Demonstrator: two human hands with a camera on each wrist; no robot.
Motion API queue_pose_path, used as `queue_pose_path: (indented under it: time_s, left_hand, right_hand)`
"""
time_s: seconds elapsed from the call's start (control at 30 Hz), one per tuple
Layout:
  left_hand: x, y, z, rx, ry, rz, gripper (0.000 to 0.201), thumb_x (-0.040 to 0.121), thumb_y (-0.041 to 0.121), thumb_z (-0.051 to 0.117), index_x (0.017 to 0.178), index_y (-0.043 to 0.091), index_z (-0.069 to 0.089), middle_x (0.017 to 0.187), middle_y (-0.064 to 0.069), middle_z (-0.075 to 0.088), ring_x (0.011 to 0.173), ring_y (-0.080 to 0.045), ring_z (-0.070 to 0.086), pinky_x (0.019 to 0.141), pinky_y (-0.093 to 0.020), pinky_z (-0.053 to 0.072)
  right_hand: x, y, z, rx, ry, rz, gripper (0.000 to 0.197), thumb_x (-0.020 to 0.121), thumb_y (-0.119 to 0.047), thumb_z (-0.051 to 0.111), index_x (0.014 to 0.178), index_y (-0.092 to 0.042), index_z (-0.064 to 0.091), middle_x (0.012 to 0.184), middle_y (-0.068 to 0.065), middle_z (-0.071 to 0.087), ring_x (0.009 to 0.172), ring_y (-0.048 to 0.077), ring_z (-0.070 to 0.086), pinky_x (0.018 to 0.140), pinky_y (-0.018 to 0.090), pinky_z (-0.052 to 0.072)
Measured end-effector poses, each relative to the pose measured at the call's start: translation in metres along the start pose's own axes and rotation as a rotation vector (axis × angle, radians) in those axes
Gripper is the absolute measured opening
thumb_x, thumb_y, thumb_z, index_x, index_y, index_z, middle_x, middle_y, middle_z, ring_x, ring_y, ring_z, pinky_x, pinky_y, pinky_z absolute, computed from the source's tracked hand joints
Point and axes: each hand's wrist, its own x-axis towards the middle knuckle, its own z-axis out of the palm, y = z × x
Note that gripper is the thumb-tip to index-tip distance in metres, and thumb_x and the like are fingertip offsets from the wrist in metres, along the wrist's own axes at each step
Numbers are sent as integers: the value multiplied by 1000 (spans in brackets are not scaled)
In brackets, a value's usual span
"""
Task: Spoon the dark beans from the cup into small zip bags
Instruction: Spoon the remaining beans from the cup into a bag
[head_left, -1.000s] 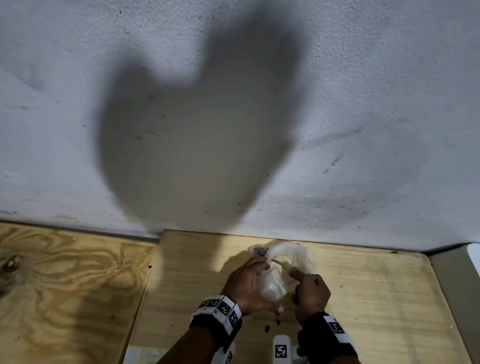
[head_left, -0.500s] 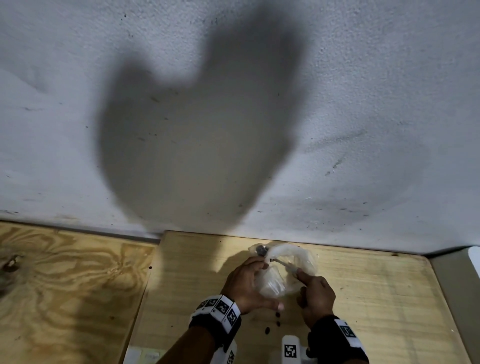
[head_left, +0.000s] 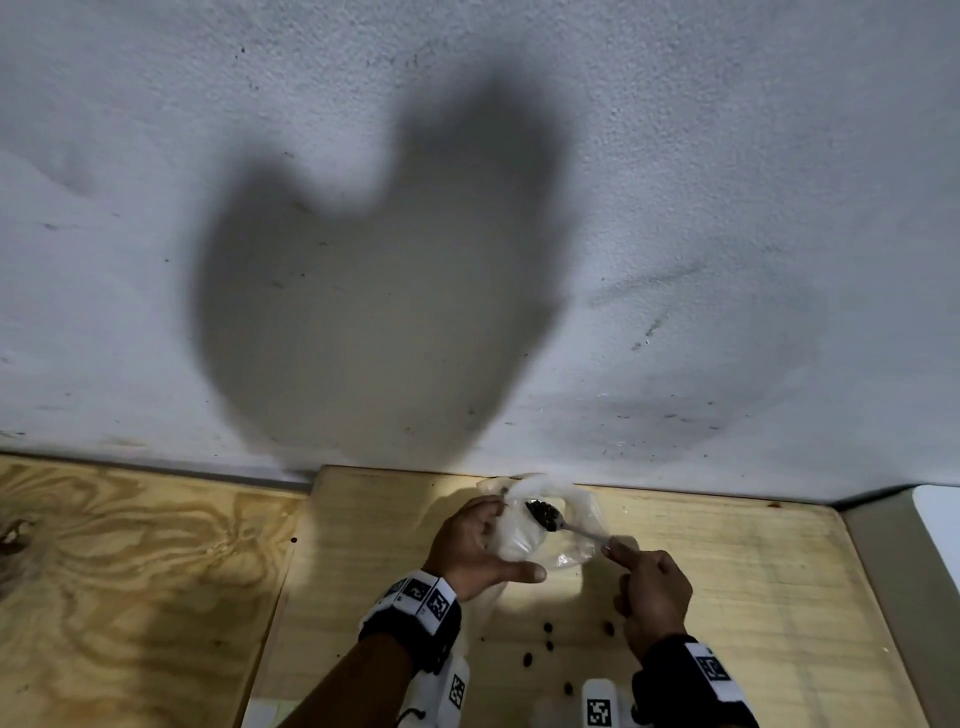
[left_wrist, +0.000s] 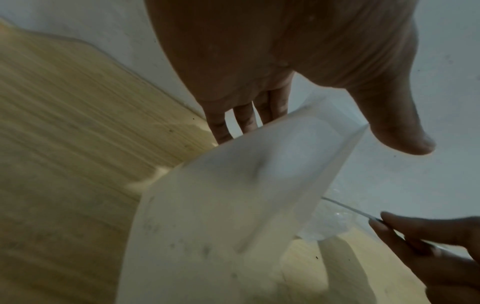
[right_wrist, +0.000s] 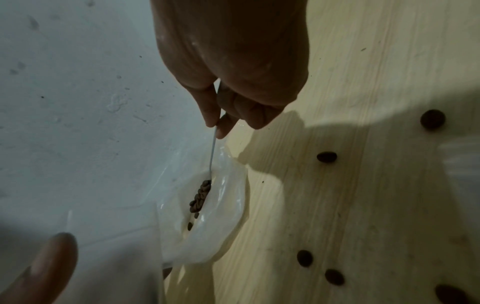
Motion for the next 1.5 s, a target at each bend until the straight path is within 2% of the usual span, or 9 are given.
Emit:
queue_pose_path:
  time_s: [0.17,0.3,0.53,0.6,0.7,0.83,0.97,1.3,1.5]
  left_hand:
    - [2,4,-10,-59,-16,-27,76,46,43,96,110,43,56,116,24,61,109,0,60,85,-13,49]
    - [1,6,-14,-37,-18,-25,76,50,41,95,114,40,55,113,23,58,104,1,58,76,-6,43]
    - [-5,2,1,62,4,22,112,34,63,90,132,26,53,131,17,53,118,-5,55,98,-22,49]
    - [-11,0,11,117,13,73,110,36,64,89,133,28,52,134,22,47,121,-1,51,101,-18,46]
    - [-18,-4,23,236,17,148,108,40,69,83,136,30,50,139,26,39,126,2,44,107,-24,41]
    - [-22,-8,27,359,22,176,113,39,73,78,139,31,45,145,23,36,128,-1,43,108,-28,40]
    - [-21,-11,23,382,2,177,112,42,69,82,140,32,42,146,23,36,129,-2,42,109,-29,39]
    - [-22,-16,18,391,-19,189,108,47,66,82,141,33,42,147,24,33,132,-2,39,111,-30,37]
    - [-21,-14,15,348,-7,179,108,43,66,84,138,32,45,142,25,37,127,-2,43,108,-29,41]
  right_hand:
    - [-1,-8,-10,10,15,-33,37,77,1,76,59,-13,47,77,23,63,41,16,29,45,27,25]
    - [-2,-12,-16,45,30,-61,37,81,8,67,60,-11,43,81,24,70,43,15,26,44,23,23]
    - [-1,-1,-9,-6,25,-84,31,84,3,65,61,-11,49,85,30,71,43,16,28,44,24,24]
    - [-1,7,-3,-25,15,-72,25,88,0,57,64,-8,55,86,24,72,44,16,29,44,23,25]
    - [1,18,7,-29,-4,-31,15,86,-7,66,72,-2,63,81,23,67,47,18,33,43,24,27]
    - [8,28,16,-69,31,-30,29,66,-18,83,72,-1,61,69,14,55,59,24,43,53,34,38]
    - [12,33,22,-73,45,-34,29,56,-27,84,68,-8,66,70,16,63,62,25,48,60,37,41]
    - [11,35,31,-23,25,-5,28,69,-16,86,75,-1,63,68,14,57,60,25,47,54,34,40]
    - [10,34,29,-20,7,-20,29,71,-16,84,72,-2,58,74,24,62,54,22,41,48,31,35]
